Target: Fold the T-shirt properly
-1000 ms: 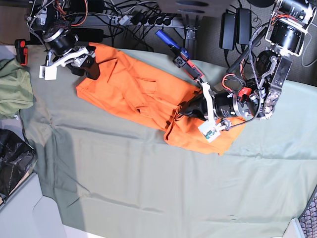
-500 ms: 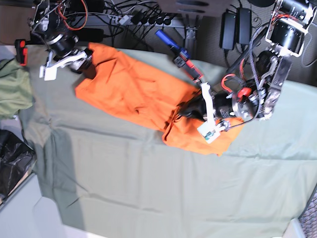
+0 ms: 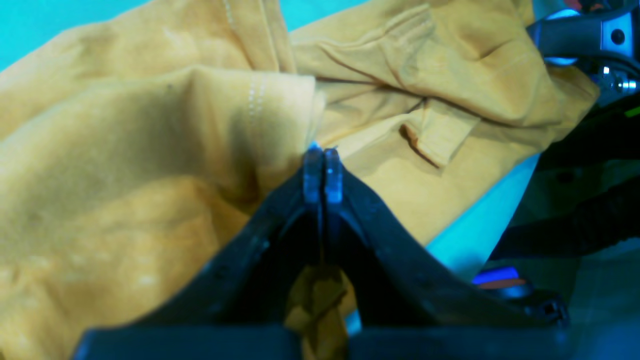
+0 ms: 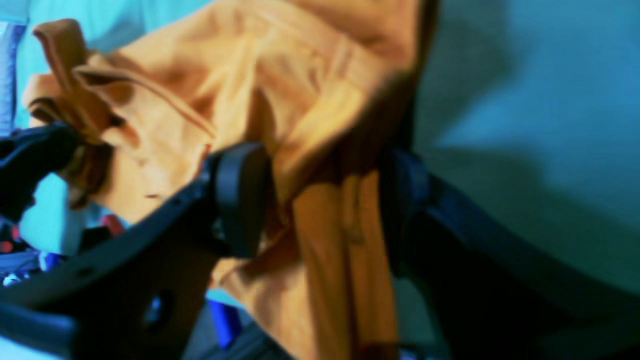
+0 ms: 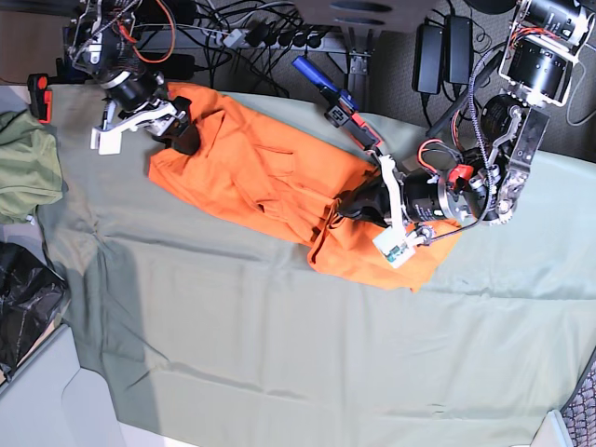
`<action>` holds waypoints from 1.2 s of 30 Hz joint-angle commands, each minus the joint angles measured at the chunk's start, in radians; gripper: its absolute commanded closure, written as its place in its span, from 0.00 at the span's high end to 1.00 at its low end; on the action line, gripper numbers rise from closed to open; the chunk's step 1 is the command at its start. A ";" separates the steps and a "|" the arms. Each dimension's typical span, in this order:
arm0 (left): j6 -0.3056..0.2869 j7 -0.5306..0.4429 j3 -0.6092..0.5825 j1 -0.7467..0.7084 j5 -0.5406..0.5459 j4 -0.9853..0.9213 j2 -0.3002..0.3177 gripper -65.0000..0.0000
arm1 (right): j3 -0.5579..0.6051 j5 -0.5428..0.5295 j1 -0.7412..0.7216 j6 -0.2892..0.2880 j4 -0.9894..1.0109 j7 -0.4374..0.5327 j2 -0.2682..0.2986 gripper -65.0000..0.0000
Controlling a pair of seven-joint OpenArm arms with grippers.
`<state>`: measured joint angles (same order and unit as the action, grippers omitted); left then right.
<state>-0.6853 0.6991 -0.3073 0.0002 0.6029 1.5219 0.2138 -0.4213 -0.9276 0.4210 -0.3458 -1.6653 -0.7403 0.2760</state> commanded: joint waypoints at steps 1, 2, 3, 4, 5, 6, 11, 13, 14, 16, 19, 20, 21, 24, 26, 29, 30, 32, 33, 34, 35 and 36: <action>-0.013 -0.021 0.003 0.016 0.021 0.018 0.003 0.00 | 0.010 -0.006 0.003 -0.108 -0.012 -0.019 0.000 0.55; -0.013 -0.021 0.003 0.016 0.021 0.018 0.003 0.00 | 0.015 -0.003 0.003 -0.108 -0.012 -0.019 -0.004 0.55; -0.013 -0.021 0.003 0.016 0.021 0.018 0.003 0.00 | 0.018 0.003 0.003 -0.107 -0.012 -0.019 -0.009 0.55; -0.013 -0.021 0.003 0.016 0.021 0.018 0.003 0.00 | 0.018 0.004 0.003 -0.107 -0.012 -0.019 -0.012 0.55; -0.013 -0.021 0.003 0.015 0.021 0.018 0.003 0.00 | 0.018 0.003 0.003 -0.107 -0.012 -0.018 -0.013 0.55; -0.013 -0.021 0.003 0.015 0.021 0.018 0.003 0.00 | 0.018 0.004 0.003 -0.107 -0.012 -0.015 -0.013 0.55; -0.013 -0.021 0.004 0.016 0.025 0.018 0.003 0.00 | 0.018 0.006 0.003 -0.107 -0.012 0.034 -0.012 0.16; -0.013 -0.021 0.004 0.018 0.037 0.018 0.003 0.00 | 0.018 0.038 0.003 -0.107 -0.012 0.058 -0.012 0.00; -0.013 -0.019 0.004 0.019 0.042 0.019 0.003 0.00 | 0.018 0.061 0.002 -0.107 -0.012 0.068 -0.010 0.00; -0.013 -0.016 0.007 0.023 0.045 0.029 0.003 0.00 | 0.014 0.101 -0.002 -0.107 -0.012 0.079 -0.005 0.00; -0.013 -0.013 0.008 0.029 0.045 0.051 0.008 0.00 | -0.002 0.156 -0.016 -0.107 -0.011 0.088 0.012 0.00; -0.013 -0.010 0.008 0.030 0.047 0.059 0.009 0.00 | -0.013 0.166 -0.017 -0.107 -0.011 0.096 0.023 0.00; -0.013 -0.006 0.008 0.031 0.055 0.065 0.010 0.00 | -0.024 0.170 -0.016 -0.107 -0.011 0.103 0.035 0.00; -0.013 0.006 0.008 0.033 0.102 0.077 0.011 0.00 | -0.061 0.179 -0.016 -0.107 -0.011 0.105 0.078 0.00; -0.013 0.022 0.006 0.033 0.144 0.082 0.011 0.00 | -0.085 0.182 -0.016 -0.107 -0.011 0.105 0.106 0.00; -0.013 0.039 0.006 0.033 0.171 0.098 0.011 0.00 | -0.122 0.191 -0.016 -0.107 -0.011 0.105 0.137 0.00; -0.013 0.040 0.006 0.033 0.171 0.107 0.012 0.00 | -0.134 0.190 -0.016 -0.107 -0.011 0.105 0.146 0.00; -0.013 0.046 0.006 0.033 0.171 0.124 0.014 0.00 | -0.154 0.187 -0.016 -0.107 -0.011 0.105 0.160 0.00; -0.013 0.046 0.006 0.033 0.171 0.130 0.018 0.00 | -0.161 0.185 -0.016 -0.107 -0.011 0.105 0.164 0.00; -0.013 0.046 0.007 0.033 0.171 0.134 0.021 0.00 | -0.165 0.177 -0.016 -0.107 -0.011 0.104 0.167 0.00; -0.013 0.047 0.009 0.033 0.170 0.135 0.024 0.00 | -0.167 0.160 -0.016 -0.107 -0.011 0.103 0.168 0.00; -0.013 0.047 0.013 0.033 0.170 0.135 0.028 0.00 | -0.167 0.134 -0.016 -0.107 -0.011 0.100 0.170 0.00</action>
<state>-0.6853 0.7647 -0.2996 0.0143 0.7525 1.6382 0.2375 -0.5777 -0.7830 0.4072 -0.3489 -1.6638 -0.6598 0.4267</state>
